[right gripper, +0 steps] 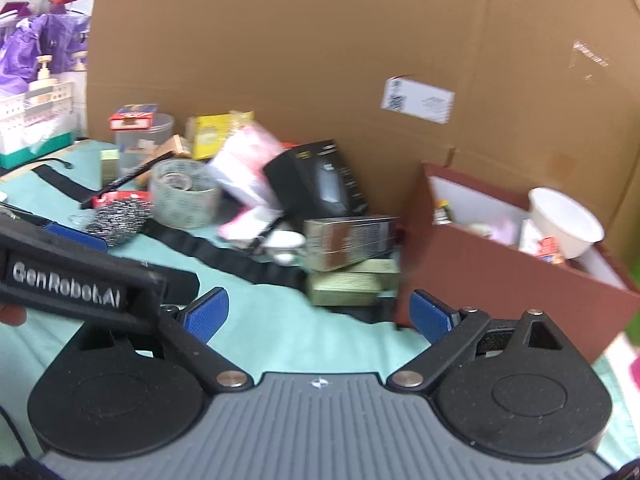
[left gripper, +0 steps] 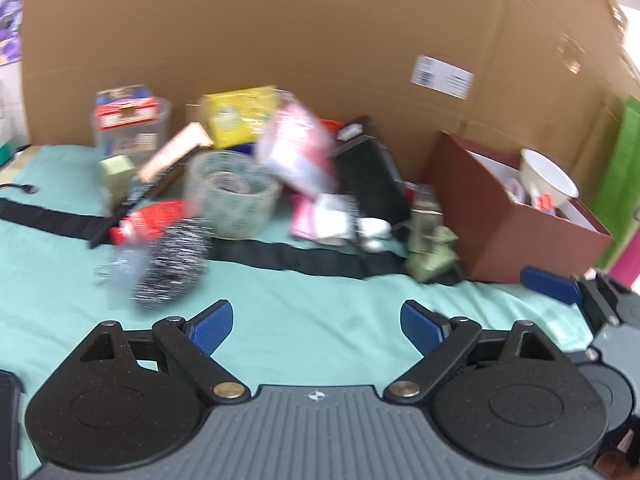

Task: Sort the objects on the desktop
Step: 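Move the right gripper back to the steel wool scrubber and grasp it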

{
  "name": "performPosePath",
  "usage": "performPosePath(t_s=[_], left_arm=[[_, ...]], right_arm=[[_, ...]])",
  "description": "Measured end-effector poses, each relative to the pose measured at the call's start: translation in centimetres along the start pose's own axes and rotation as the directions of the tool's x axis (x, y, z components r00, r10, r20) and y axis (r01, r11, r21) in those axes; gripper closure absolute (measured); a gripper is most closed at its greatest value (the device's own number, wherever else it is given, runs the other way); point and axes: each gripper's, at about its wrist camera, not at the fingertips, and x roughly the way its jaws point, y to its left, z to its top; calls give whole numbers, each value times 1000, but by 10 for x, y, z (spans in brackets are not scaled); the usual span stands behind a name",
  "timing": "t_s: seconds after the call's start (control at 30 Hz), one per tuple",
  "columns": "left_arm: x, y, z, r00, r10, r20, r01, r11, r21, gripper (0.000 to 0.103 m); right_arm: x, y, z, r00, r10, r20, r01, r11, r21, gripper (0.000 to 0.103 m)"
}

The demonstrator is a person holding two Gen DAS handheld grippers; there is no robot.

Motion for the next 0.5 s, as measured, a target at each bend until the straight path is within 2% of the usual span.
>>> performPosePath(t_s=[0.2,0.3,0.4,0.5], left_arm=[[-8,43,1,998,56,13,-55,996,-75,10],[-6,58,5,998,63,5,-63,995,-75,12],[-1,71,9,998,64,1,-64,995,-82,18],[6,82,17,1000,22,-18,-23,995,-95,27]], right_arm=[[18,27,0,995,99,-19,-99,995,-16,9],[28,43,4,985,171,-27,-172,985,-8,11],[39,59,11,971,237,-29,-238,971,-9,13],[50,77,20,960,279,-34,-280,960,-21,18]])
